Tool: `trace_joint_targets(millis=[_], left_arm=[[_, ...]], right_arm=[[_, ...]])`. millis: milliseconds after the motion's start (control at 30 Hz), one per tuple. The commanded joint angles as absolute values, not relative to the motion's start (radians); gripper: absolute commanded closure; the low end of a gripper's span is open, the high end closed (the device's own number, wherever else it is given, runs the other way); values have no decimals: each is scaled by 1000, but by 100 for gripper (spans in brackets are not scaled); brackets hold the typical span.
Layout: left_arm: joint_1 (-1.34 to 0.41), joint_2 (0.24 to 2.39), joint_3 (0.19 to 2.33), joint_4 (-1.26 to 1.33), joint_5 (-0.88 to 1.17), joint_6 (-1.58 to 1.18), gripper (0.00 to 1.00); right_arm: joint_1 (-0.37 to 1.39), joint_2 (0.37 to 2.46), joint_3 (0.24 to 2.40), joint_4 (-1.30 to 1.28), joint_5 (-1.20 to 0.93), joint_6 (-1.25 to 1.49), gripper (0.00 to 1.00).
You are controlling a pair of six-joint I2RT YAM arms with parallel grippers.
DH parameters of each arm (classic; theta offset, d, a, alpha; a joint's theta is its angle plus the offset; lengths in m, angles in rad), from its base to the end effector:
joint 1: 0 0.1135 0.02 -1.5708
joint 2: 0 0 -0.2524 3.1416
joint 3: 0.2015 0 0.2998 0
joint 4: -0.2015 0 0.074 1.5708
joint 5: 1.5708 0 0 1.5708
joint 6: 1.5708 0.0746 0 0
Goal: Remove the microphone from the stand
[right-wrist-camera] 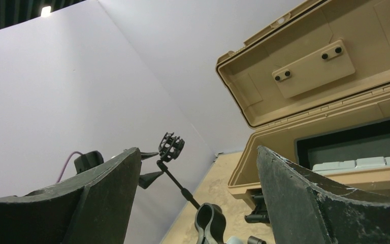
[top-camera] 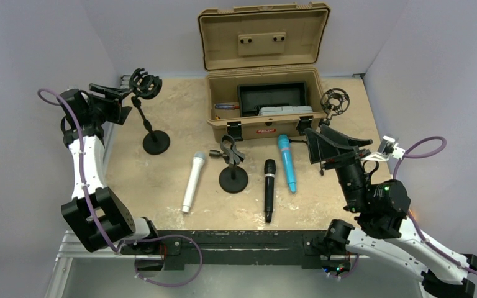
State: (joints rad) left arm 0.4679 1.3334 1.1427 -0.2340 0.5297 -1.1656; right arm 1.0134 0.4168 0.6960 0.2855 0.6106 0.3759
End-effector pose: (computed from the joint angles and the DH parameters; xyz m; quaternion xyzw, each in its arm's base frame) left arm 0.3620 0.1407 0.3050 -0.4940 0.6586 -0.3856 0.4166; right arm 0.1258 0.1209 0.4266 0.1060 0.5192 0.4236 0.7347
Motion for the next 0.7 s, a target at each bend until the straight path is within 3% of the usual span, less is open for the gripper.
trace_joint_targets(millis=[0,667], left_arm=[[440,1334,1164,-204,532,-1120,36],[435,1314,1017,-250,472,-1017,55]], right_arm=[[1012,420,722,309,606,384,18],[1012,423,713,310,606,392,18]])
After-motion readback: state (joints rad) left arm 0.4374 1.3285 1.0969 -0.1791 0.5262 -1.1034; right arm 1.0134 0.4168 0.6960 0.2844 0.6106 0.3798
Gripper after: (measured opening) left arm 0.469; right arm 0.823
